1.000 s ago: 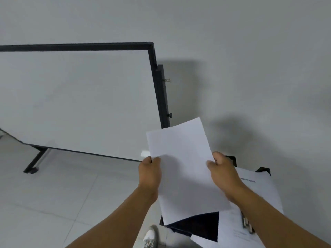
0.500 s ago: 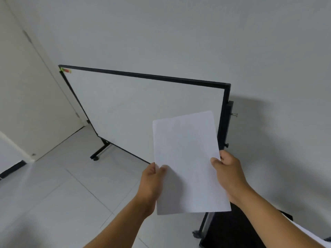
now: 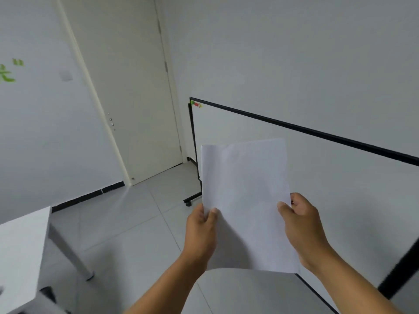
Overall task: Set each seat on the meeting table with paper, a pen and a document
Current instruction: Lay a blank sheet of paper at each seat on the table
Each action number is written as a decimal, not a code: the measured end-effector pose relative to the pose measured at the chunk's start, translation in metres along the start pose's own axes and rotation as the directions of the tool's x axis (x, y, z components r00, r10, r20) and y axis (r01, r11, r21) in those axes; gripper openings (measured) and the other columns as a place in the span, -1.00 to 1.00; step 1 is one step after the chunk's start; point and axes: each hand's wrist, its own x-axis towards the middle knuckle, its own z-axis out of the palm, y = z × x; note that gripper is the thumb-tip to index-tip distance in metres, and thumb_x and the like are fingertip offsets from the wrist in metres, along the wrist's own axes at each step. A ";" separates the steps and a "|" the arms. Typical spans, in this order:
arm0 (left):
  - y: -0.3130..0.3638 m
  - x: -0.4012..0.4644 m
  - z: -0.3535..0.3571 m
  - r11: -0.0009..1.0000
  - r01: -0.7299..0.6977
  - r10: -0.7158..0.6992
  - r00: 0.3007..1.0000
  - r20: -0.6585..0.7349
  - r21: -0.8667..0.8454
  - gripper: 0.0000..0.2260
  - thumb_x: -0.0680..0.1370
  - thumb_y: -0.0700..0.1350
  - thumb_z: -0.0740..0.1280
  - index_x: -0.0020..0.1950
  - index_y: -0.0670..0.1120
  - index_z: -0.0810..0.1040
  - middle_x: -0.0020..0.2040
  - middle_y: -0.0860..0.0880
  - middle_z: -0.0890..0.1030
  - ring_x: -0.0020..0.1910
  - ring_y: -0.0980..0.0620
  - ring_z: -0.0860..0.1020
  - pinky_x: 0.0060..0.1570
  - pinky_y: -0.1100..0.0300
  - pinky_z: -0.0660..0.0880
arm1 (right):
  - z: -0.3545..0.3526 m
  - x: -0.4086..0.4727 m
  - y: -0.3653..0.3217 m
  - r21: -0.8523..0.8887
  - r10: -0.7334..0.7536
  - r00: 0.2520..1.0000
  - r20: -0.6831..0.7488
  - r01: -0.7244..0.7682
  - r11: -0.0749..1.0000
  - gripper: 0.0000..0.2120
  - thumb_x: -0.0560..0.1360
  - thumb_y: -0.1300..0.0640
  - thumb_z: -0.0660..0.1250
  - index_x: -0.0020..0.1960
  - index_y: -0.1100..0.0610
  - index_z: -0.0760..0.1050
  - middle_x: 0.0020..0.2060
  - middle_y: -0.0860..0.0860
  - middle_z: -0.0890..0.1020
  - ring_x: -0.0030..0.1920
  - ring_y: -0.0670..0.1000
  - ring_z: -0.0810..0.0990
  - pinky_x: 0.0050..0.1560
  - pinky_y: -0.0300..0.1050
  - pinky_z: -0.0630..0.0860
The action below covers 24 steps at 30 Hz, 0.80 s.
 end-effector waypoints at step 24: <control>-0.004 0.171 -0.369 0.995 -0.063 -0.003 0.774 -0.634 -0.081 -0.85 0.76 -0.11 0.26 0.08 -0.08 0.60 -0.06 0.04 0.75 -0.10 0.10 0.70 -0.24 0.35 0.56 | 0.465 0.072 -0.126 0.124 -0.253 0.799 0.546 0.222 0.967 -0.83 0.66 0.21 0.33 0.06 -0.03 0.61 -0.08 -0.16 0.77 -0.09 -0.02 0.76 0.04 0.20 0.73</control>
